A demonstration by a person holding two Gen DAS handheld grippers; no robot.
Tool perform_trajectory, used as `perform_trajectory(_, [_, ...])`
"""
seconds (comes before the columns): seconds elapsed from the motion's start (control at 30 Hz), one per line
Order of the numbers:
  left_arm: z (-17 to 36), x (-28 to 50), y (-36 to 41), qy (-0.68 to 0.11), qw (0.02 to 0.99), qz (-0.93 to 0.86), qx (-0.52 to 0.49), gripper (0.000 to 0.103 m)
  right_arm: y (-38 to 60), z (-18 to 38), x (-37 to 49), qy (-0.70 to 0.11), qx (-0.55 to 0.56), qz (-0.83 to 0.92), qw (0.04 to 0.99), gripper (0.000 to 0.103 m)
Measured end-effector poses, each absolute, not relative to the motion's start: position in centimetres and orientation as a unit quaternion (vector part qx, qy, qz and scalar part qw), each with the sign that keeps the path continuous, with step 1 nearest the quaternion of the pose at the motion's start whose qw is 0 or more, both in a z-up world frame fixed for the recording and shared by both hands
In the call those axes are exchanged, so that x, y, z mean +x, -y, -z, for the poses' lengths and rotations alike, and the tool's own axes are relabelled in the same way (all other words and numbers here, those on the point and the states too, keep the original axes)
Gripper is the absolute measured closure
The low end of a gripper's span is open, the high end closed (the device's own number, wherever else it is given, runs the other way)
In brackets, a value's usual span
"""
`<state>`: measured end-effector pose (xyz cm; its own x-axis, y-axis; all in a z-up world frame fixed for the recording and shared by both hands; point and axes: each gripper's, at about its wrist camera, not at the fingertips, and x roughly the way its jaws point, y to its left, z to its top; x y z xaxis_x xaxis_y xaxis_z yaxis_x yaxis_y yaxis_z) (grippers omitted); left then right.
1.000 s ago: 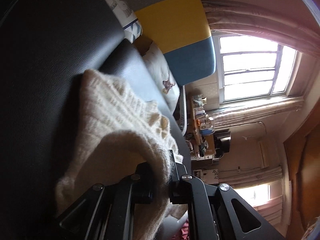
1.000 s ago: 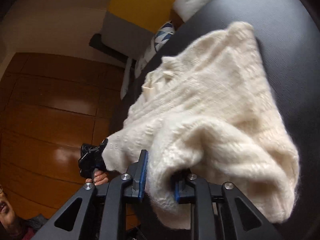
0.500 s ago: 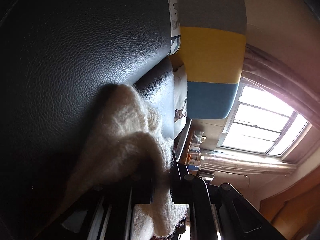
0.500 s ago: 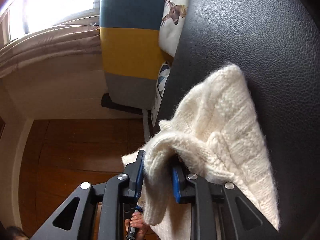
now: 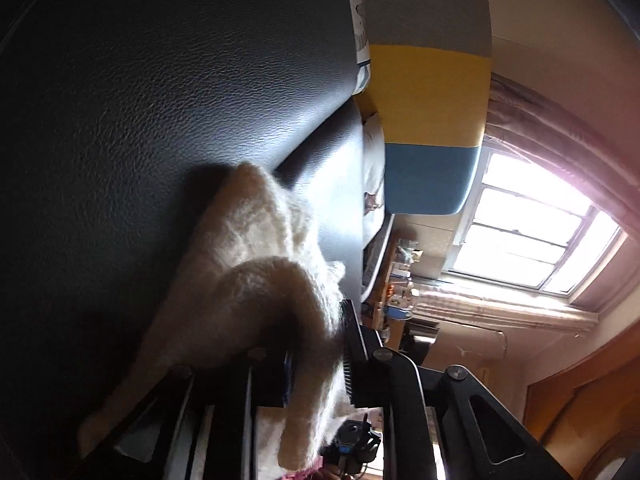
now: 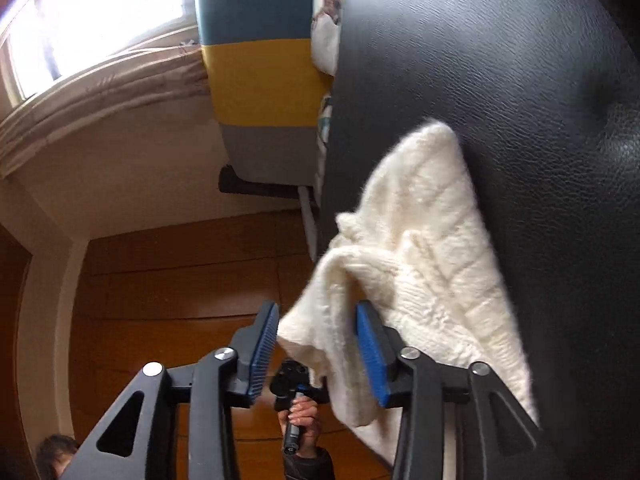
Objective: Fold clothes
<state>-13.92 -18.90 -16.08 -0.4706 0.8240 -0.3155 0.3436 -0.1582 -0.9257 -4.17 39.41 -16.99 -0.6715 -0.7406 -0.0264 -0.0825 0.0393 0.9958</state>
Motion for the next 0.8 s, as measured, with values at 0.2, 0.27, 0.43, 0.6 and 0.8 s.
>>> perform_trajectory(0.2, [14.3,-14.9,20.1,0.678,0.203,-0.577,-0.408,0.055,-41.4,16.1,-4.8,0.698,0.240,0.647,0.190,0.022])
perform_trajectory(0.27, [14.0,-14.7,20.8,0.671,0.192,-0.592,-0.404,0.055,-41.2,15.4,-4.6,0.677,0.252,0.668,0.177,0.020])
perform_trajectory(0.43, [14.8,-13.7,22.2,0.622,0.159,-0.635,-0.431,0.055,-36.7,11.5,-3.9,0.555,0.334,0.718,0.256,0.020])
perform_trajectory(0.6, [14.8,-11.6,20.5,0.561,0.184,-0.669,-0.452,0.055,-32.4,14.8,-2.4,0.456,0.468,0.693,0.305,0.020])
perform_trajectory(0.8, [14.2,-10.2,17.5,0.481,0.212,-0.703,-0.479,0.055,-38.7,13.5,-3.6,0.501,0.343,0.782,0.144,0.026])
